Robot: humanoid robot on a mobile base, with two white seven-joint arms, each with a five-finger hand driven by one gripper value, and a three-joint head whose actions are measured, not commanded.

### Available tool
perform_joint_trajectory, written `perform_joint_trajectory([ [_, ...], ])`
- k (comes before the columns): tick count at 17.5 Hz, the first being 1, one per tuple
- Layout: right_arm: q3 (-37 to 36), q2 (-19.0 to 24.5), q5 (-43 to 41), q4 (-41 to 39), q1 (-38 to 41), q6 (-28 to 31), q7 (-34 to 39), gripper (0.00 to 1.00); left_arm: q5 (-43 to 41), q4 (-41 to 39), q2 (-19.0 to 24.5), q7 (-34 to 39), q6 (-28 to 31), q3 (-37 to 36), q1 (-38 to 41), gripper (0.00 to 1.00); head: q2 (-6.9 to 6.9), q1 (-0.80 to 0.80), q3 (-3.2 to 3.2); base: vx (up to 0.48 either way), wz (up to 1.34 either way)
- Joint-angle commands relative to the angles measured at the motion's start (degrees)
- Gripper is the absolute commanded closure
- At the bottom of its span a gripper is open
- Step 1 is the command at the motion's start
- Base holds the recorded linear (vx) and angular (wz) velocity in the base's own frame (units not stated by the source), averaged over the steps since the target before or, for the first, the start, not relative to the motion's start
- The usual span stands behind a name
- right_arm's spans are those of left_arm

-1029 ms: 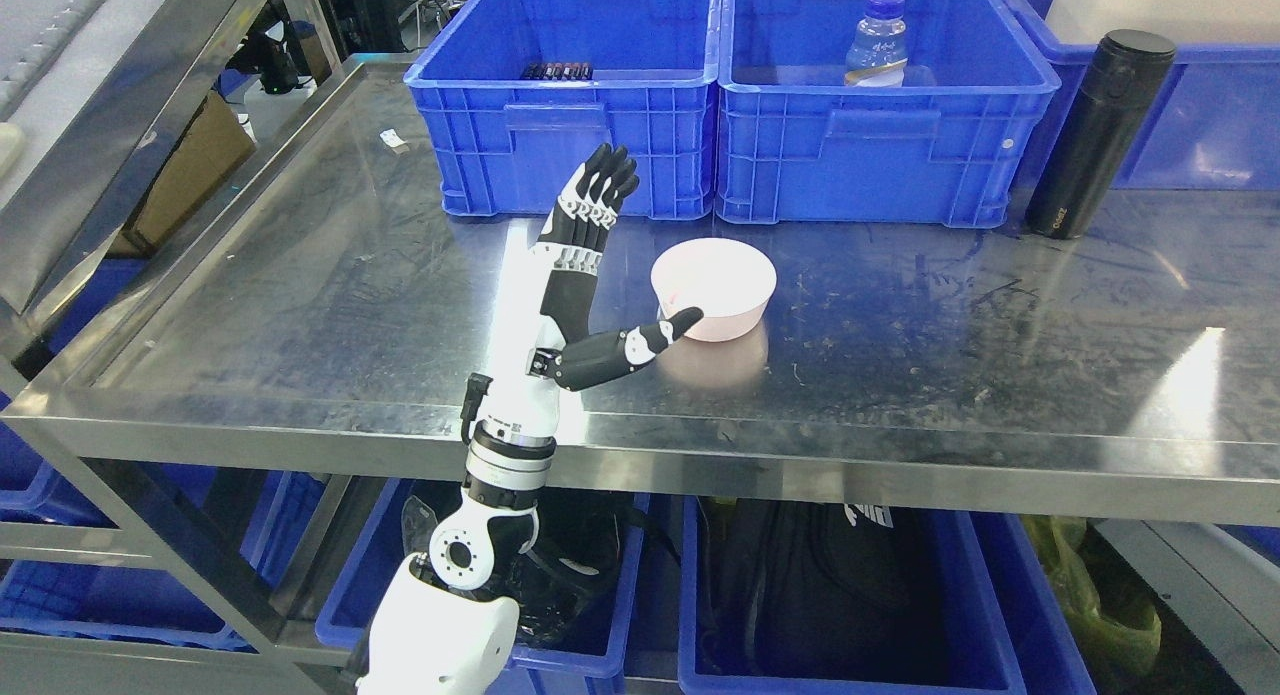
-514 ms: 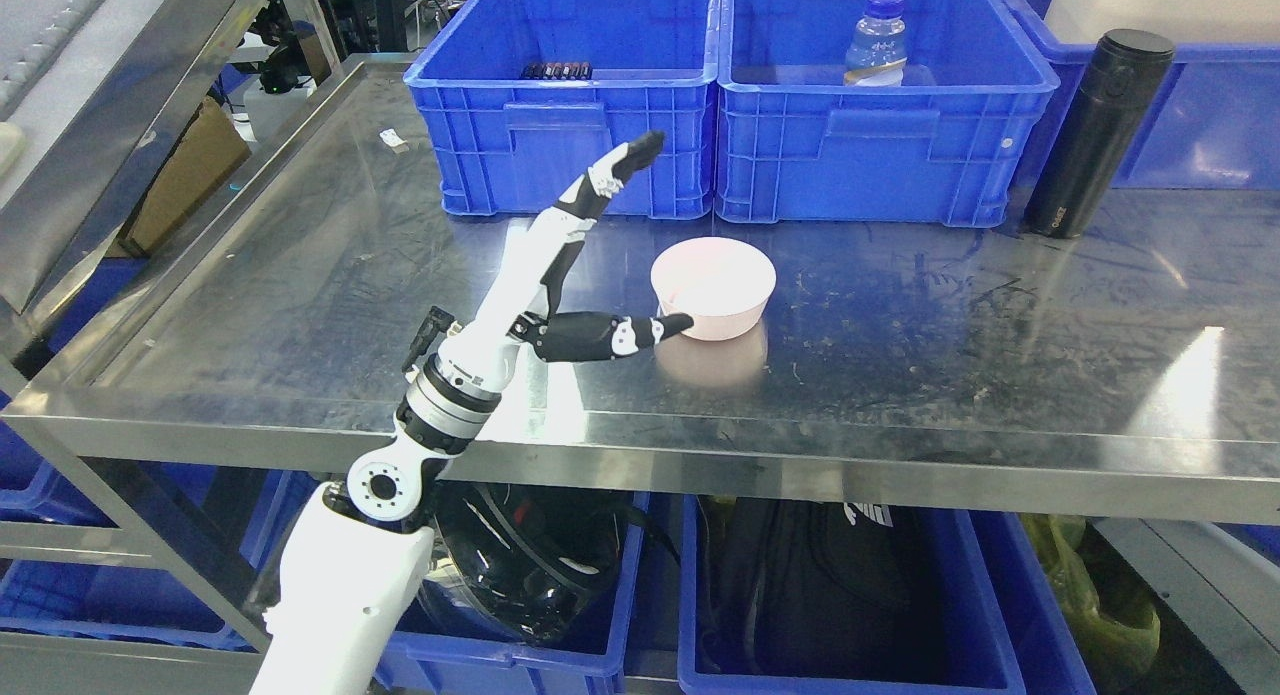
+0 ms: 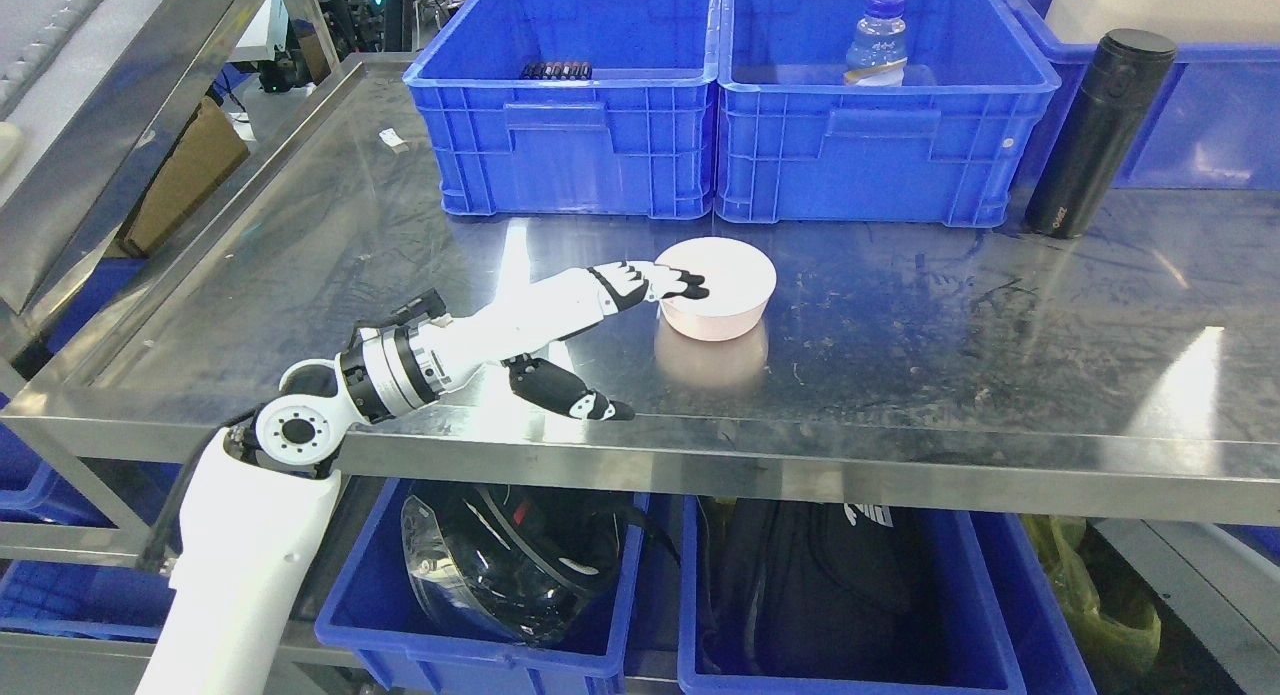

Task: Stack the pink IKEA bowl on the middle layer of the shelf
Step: 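Reach the left hand toward the pink bowl on the steel shelf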

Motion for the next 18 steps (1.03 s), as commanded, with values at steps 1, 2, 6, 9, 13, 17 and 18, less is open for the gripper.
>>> perform_joint_trajectory([
  [1,0.00,-1.00,0.00,-1.00,0.26,0.10,0.01,0.00,-7.10,1.04,1.22,-3.95,4.67,3.48,-7.65,0.05,0.00,0.00,0.00,0.000,0.00],
  [2,0.00,-1.00,0.00,-1.00,0.26,0.10,0.01,0.00,-9.21,2.70,1.14,-4.21,4.86,1.12,-10.45,0.05,0.00,0.00,0.00,0.000,0.00],
  [6,0.00,-1.00,0.00,-1.00,0.26,0.10,0.01,0.00,-13.69,8.15,0.61,-6.06,5.12,-6.63,-15.74,0.06,0.00,0.00,0.00,0.000,0.00],
  [9,0.00,-1.00,0.00,-1.00,0.17,0.10,0.01,0.00,-18.54,11.76,-2.98,-6.15,4.60,-9.27,-16.01,0.07,0.00,0.00,0.00,0.000,0.00],
  [13,0.00,-1.00,0.00,-1.00,0.26,0.10,0.01,0.00,-21.71,15.37,-6.68,-6.15,4.07,-12.08,-18.47,0.12,0.00,0.00,0.00,0.000,0.00],
  [17,0.00,-1.00,0.00,-1.00,0.26,0.10,0.01,0.00,-23.73,17.92,-8.62,-6.15,4.07,-15.50,-21.37,0.13,0.00,0.00,0.00,0.000,0.00],
  [18,0.00,-1.00,0.00,-1.00,0.26,0.10,0.01,0.00,-24.08,18.71,-8.88,-6.15,4.07,-16.56,-21.81,0.14,0.00,0.00,0.00,0.000,0.00],
])
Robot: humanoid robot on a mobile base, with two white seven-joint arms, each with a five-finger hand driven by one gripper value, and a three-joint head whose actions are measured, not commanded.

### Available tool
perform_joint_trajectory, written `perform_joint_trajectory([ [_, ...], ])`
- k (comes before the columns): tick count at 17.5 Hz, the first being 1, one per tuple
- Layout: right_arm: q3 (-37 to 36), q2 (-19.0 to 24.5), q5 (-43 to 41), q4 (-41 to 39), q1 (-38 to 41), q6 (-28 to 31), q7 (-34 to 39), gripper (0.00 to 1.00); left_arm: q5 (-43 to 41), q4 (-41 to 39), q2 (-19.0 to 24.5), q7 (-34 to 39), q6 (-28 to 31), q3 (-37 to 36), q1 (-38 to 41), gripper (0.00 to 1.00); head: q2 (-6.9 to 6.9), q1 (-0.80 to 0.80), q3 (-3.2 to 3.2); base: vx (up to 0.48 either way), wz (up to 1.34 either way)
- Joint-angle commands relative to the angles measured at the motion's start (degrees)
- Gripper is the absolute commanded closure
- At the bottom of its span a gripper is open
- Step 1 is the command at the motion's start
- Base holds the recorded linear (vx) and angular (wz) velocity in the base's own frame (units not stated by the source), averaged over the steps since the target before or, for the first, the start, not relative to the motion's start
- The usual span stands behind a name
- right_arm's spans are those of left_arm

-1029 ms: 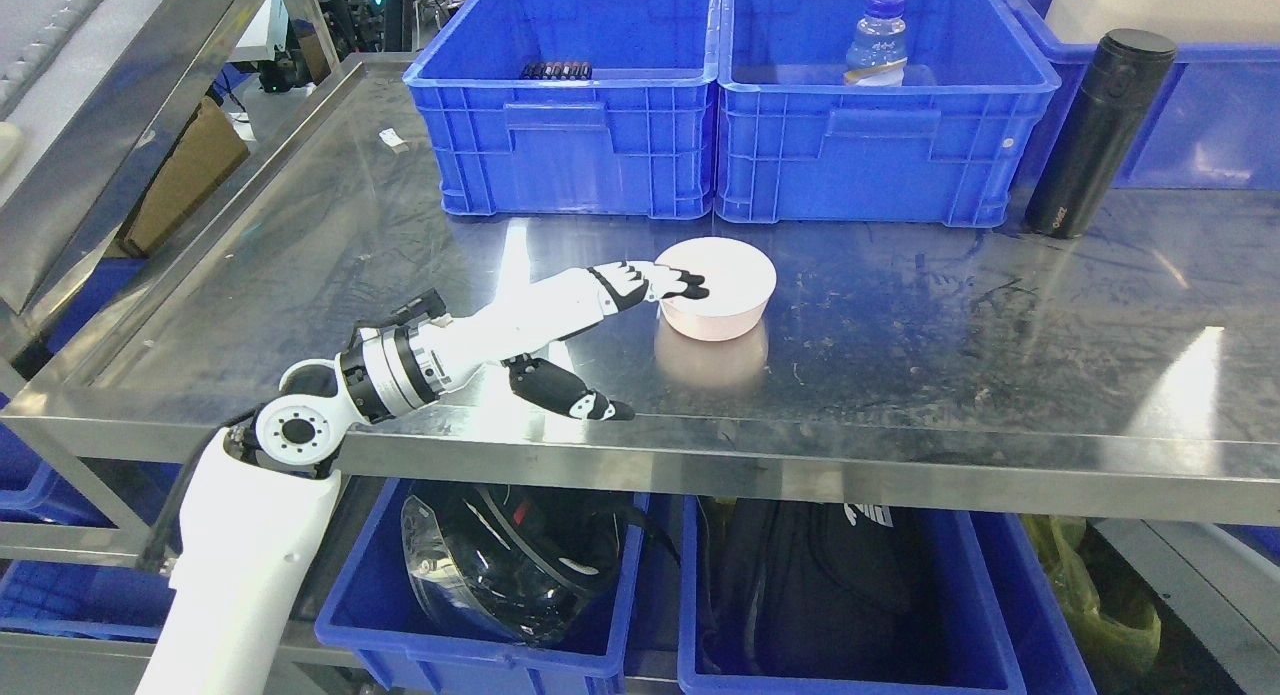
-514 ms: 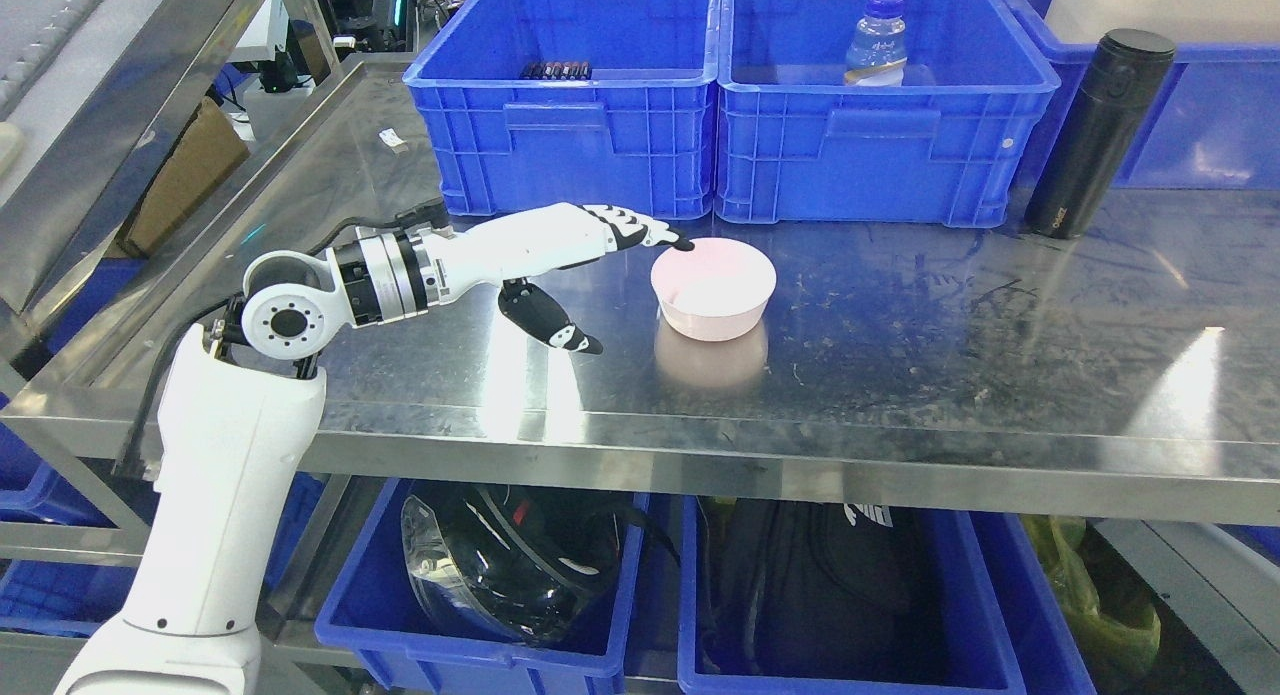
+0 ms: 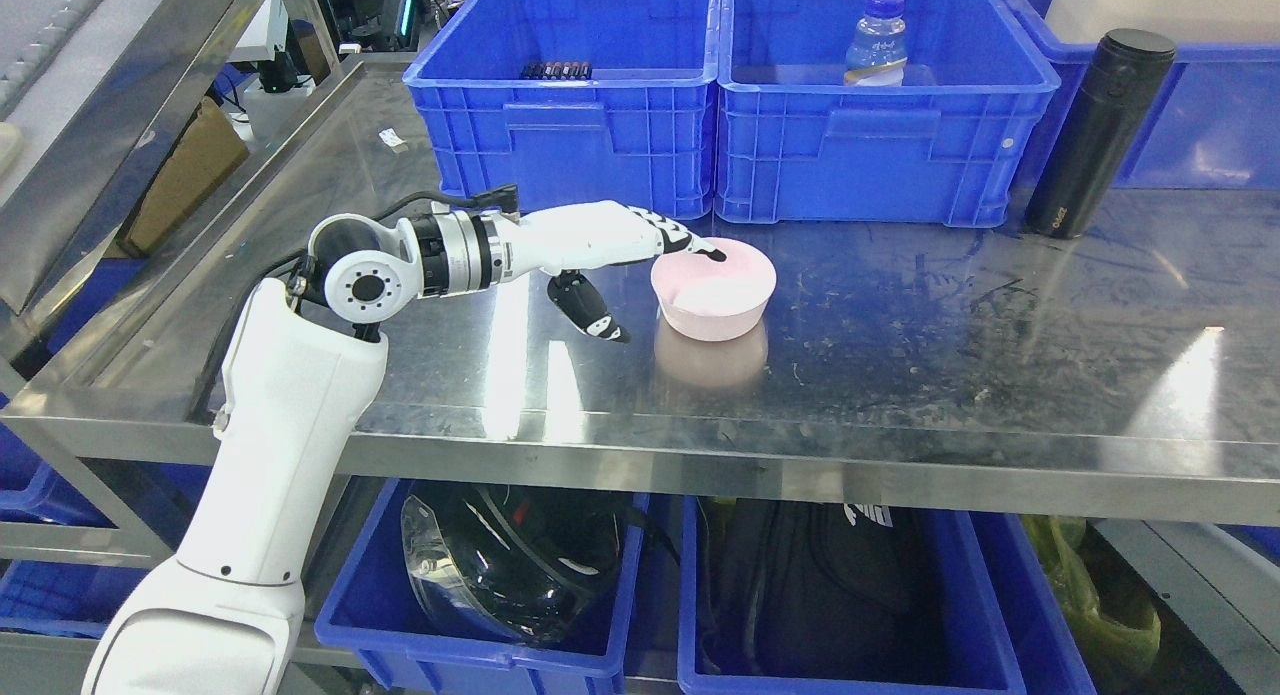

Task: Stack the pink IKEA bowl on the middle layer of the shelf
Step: 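Grip the pink bowl rim with the left hand and lift it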

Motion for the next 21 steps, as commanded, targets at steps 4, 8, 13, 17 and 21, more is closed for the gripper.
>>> perform_joint_trajectory([
  [4,0.00,-1.00,0.00,-1.00,0.26,0.02,0.01,0.00,-8.52,10.49,-6.14,0.13,-1.35,-9.01,-4.55,0.14,0.00,0.00,0.00,0.000,0.00],
  [8,0.00,-1.00,0.00,-1.00,0.18,0.02,0.01,0.00,-10.29,13.39,-7.02,0.13,-1.53,-9.01,-7.27,0.17,0.00,0.00,0.00,0.000,0.00],
  [13,0.00,-1.00,0.00,-1.00,0.26,0.02,0.01,0.00,-11.35,15.42,-7.73,-0.39,-1.80,-9.18,-7.63,0.25,0.00,0.00,0.00,0.000,0.00],
  [17,0.00,-1.00,0.00,-1.00,0.18,0.02,0.01,0.00,-11.52,16.21,-7.73,-1.54,-2.50,-9.18,-7.37,0.32,0.00,0.00,0.00,0.000,0.00],
  [21,0.00,-1.00,0.00,-1.00,0.26,0.02,0.01,0.00,-11.52,17.44,-8.17,-3.56,-5.13,-7.87,-7.28,0.55,0.00,0.00,0.00,0.000,0.00],
])
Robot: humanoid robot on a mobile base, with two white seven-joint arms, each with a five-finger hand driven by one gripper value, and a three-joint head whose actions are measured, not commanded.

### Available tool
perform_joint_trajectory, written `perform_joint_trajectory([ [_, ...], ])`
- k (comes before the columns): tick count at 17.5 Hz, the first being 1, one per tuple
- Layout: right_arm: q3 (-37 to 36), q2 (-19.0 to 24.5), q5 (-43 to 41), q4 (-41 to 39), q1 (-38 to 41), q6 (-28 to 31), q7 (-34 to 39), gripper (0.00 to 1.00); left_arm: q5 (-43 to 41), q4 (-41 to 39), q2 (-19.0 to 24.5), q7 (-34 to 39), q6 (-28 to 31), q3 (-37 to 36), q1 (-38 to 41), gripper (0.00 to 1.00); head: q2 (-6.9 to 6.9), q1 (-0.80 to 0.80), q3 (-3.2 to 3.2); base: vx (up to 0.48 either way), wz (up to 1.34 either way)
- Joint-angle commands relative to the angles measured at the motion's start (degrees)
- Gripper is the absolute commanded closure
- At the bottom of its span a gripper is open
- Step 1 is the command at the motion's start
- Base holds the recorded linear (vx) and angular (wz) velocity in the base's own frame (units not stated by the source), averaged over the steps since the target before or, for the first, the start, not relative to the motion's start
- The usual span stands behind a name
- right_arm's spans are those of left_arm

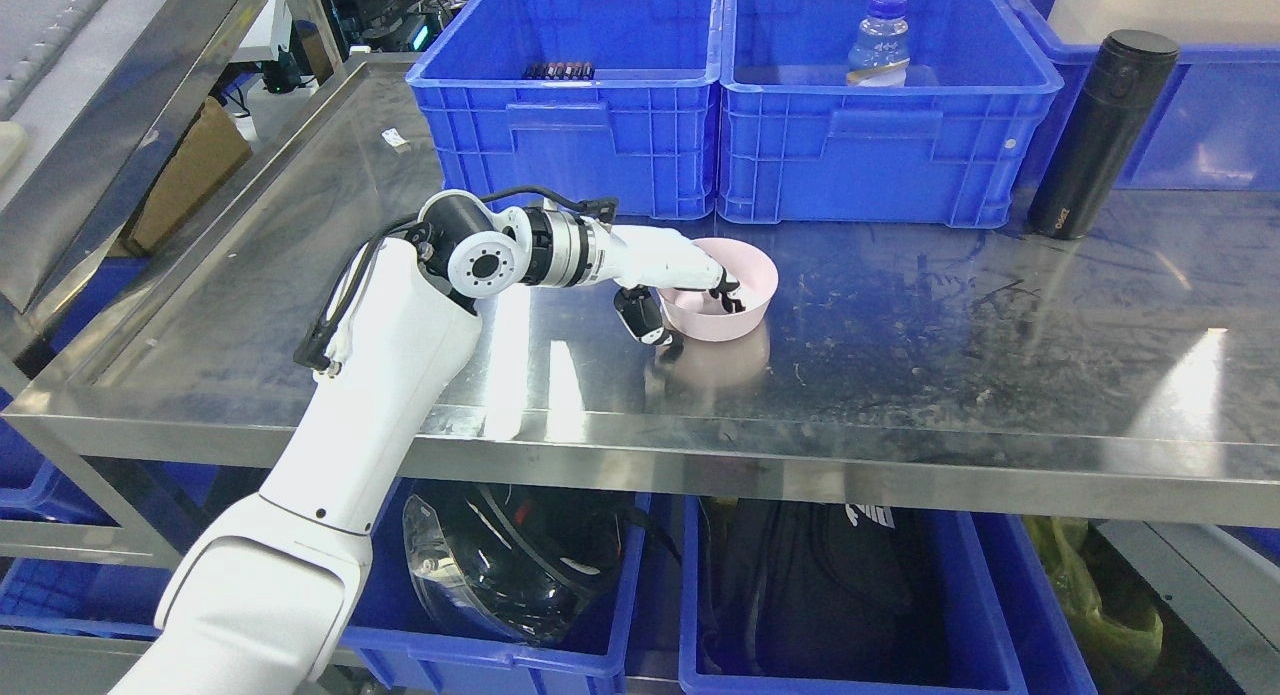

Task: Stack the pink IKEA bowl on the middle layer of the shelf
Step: 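Grip the pink bowl rim with the left hand and lift it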

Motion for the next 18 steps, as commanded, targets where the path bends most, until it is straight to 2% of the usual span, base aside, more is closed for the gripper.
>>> perform_joint_trajectory([
  [1,0.00,-1.00,0.00,-1.00,0.26,0.01,0.01,0.00,-0.36,4.93,-1.86,-2.05,-3.19,0.83,0.02,0.63,0.00,0.00,0.00,0.000,0.00],
  [4,0.00,-1.00,0.00,-1.00,0.18,0.01,0.01,0.00,0.16,7.38,-4.84,-5.21,-10.90,8.89,0.37,0.99,0.00,0.00,0.00,0.000,0.00],
  [7,0.00,-1.00,0.00,-1.00,0.26,0.01,0.01,0.00,0.51,6.26,-6.78,-5.66,-15.76,16.64,0.55,1.00,0.00,0.00,0.00,0.000,0.00],
  [10,0.00,-1.00,0.00,-1.00,0.26,0.01,0.01,0.00,6.98,-1.81,-6.78,-5.83,-16.29,24.64,1.51,1.00,0.00,0.00,0.00,0.003,0.01],
  [14,0.00,-1.00,0.00,-1.00,0.17,0.01,0.01,0.00,11.41,-11.57,-7.31,-5.66,-16.29,26.59,3.00,1.00,0.00,0.00,0.00,0.000,0.00],
  [18,0.00,-1.00,0.00,-1.00,0.18,0.01,0.01,0.00,12.11,-17.91,-7.63,-5.48,-16.29,26.59,8.88,1.00,0.00,0.00,0.00,0.000,0.00],
])
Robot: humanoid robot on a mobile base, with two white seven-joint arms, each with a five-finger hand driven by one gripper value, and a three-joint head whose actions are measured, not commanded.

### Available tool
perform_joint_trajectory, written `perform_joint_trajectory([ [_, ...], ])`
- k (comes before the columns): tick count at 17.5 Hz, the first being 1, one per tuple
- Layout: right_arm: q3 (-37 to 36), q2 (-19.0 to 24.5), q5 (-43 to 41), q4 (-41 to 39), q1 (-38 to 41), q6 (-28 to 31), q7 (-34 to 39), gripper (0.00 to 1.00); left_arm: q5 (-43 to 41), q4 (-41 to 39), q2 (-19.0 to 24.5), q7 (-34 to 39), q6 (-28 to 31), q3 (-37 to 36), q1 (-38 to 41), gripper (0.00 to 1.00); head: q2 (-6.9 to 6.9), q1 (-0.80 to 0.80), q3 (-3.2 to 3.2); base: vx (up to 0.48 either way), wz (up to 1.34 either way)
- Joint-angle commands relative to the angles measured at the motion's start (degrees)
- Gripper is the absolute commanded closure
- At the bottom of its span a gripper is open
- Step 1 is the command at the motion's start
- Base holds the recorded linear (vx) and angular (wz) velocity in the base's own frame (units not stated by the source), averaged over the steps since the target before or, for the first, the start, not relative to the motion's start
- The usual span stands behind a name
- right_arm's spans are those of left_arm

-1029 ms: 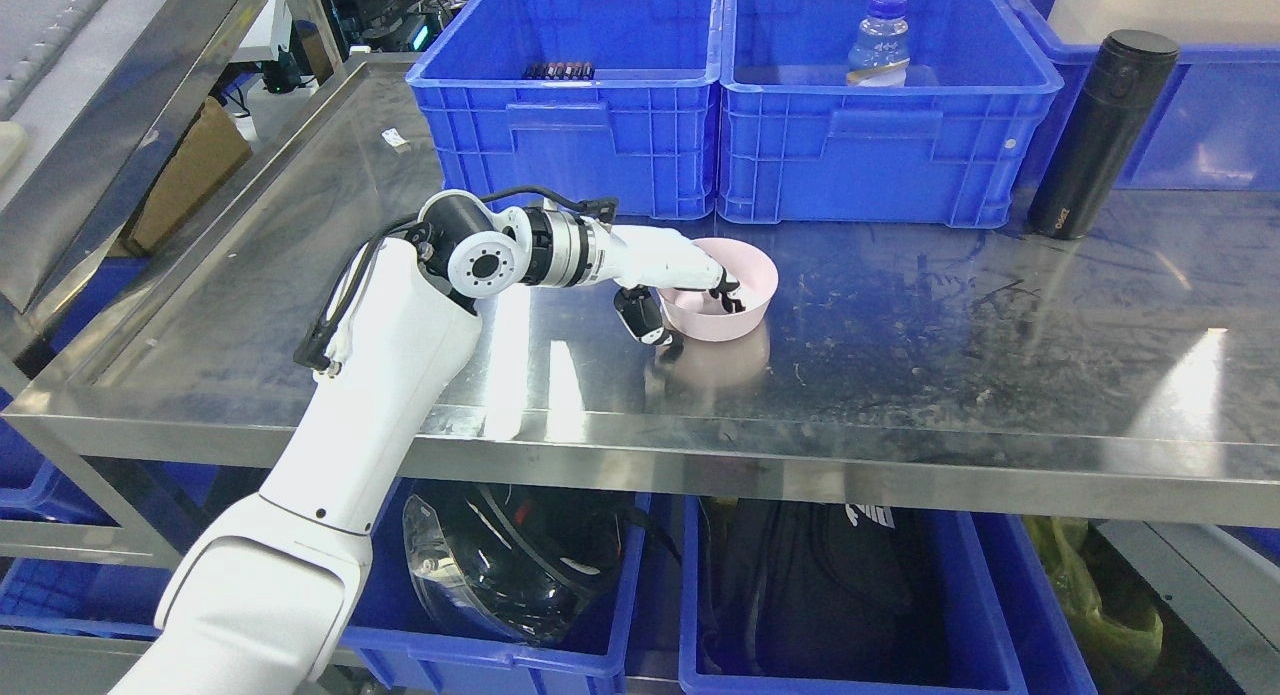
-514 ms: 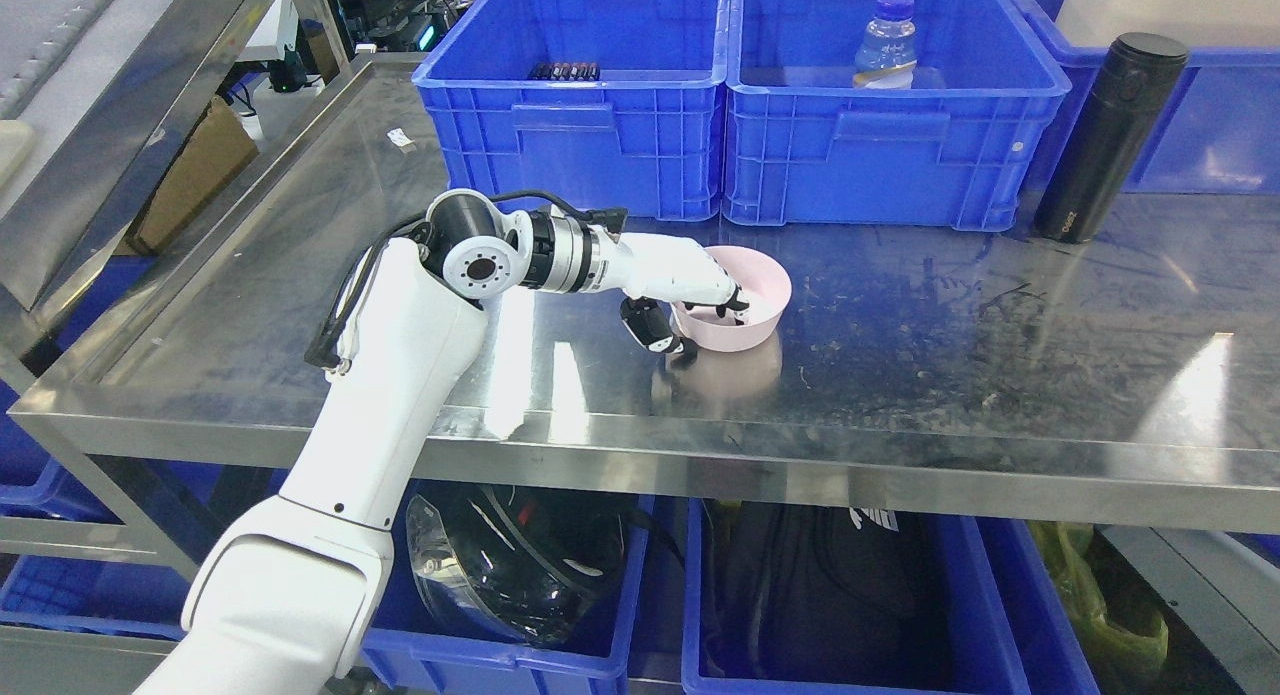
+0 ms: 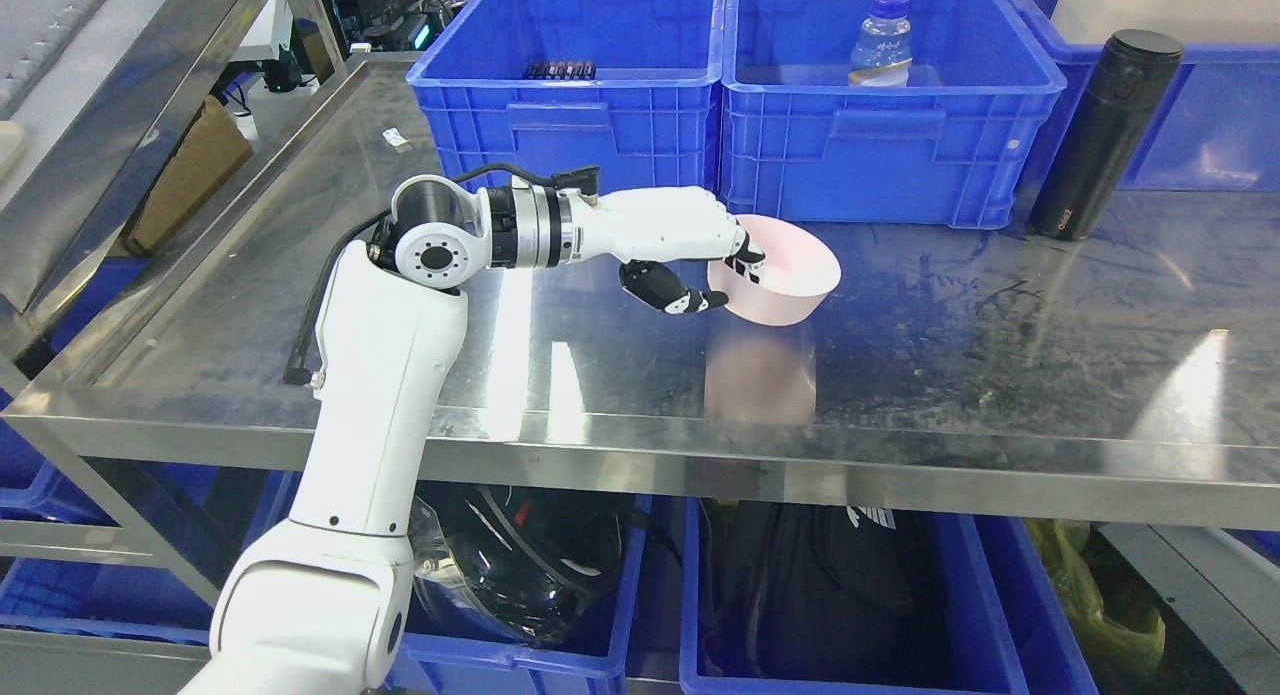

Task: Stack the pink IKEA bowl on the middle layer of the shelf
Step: 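Grip the pink bowl rim with the left hand and lift it, then hold the pink bowl in the left hand while the robot turns to the other shelf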

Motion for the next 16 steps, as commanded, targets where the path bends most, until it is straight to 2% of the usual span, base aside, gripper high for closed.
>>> perform_joint_trajectory([
  [1,0.00,-1.00,0.00,-1.00,0.26,0.01,0.01,0.00,3.49,-13.83,-0.95,0.35,-0.05,8.55,5.88,0.99,0.00,0.00,0.00,0.000,0.00],
  [5,0.00,-1.00,0.00,-1.00,0.27,0.01,0.01,0.00,6.31,-15.77,-0.95,1.23,-0.05,8.47,7.56,0.99,0.00,0.00,0.00,0.000,0.00],
  [16,0.00,-1.00,0.00,-1.00,0.26,0.01,0.01,0.00,6.93,-19.02,-0.95,2.38,-0.05,8.03,9.75,0.99,0.00,0.00,0.00,0.001,0.02],
])
